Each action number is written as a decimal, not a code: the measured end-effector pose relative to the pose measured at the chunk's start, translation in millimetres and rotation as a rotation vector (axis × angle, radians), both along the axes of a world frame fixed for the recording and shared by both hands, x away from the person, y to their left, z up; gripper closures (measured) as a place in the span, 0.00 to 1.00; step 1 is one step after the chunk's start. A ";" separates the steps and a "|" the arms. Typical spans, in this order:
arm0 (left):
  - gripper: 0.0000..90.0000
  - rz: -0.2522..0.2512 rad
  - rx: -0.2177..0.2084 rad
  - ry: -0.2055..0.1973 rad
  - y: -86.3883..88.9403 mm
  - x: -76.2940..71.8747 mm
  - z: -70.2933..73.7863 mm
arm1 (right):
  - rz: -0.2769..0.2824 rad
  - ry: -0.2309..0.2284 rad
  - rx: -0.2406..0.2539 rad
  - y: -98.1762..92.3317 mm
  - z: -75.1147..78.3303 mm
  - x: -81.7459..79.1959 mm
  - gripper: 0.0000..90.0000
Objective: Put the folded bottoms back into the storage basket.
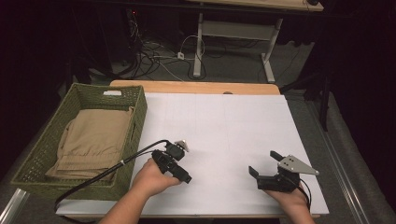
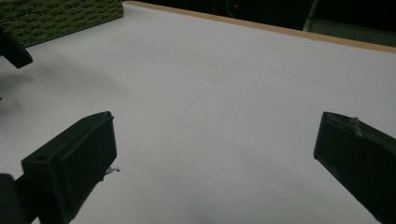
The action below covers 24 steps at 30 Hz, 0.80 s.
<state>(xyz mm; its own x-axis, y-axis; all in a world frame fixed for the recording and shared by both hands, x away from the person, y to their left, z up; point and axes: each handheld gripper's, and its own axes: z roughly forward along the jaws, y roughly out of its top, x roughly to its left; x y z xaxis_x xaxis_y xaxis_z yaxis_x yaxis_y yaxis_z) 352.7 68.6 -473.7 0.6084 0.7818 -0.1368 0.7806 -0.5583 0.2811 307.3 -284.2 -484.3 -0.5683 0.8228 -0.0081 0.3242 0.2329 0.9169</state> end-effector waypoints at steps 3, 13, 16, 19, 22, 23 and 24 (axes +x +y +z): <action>0.00 -0.014 -0.061 -0.087 1.0 -10.3 -9.7 | 0.012 -0.024 0.006 -1.4 -0.5 -1.5 0.00; 0.00 0.092 -0.412 -0.551 36.2 -50.8 -22.5 | 0.007 -0.084 0.037 -6.7 -2.9 -11.4 0.00; 0.00 0.178 -0.535 -0.612 56.2 -58.5 -31.9 | -0.002 -0.097 0.060 -9.5 -2.5 -16.8 0.00; 0.00 0.194 -0.611 -0.639 65.8 -59.4 -29.9 | -0.018 -0.112 0.073 -13.0 -2.2 -22.6 0.00; 0.00 0.129 -0.594 -0.601 59.6 -54.1 -32.5 | -0.035 -0.112 0.081 -17.3 -2.6 -26.5 0.00; 0.00 0.119 -0.588 -0.605 57.3 -53.5 -32.3 | -0.043 -0.112 0.080 -18.7 -2.8 -27.5 0.00; 0.00 0.112 -0.582 -0.612 55.4 -53.5 -32.6 | -0.050 -0.109 0.081 -20.0 -3.0 -28.4 0.00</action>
<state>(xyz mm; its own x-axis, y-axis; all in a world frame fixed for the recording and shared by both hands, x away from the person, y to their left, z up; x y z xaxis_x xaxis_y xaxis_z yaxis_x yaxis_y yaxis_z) 299.2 124.0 -506.4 0.6295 0.7487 -0.2077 0.4392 -0.1223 0.8900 278.9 -304.2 -487.4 -0.5259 0.8505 -0.0005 0.2306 0.1431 0.9625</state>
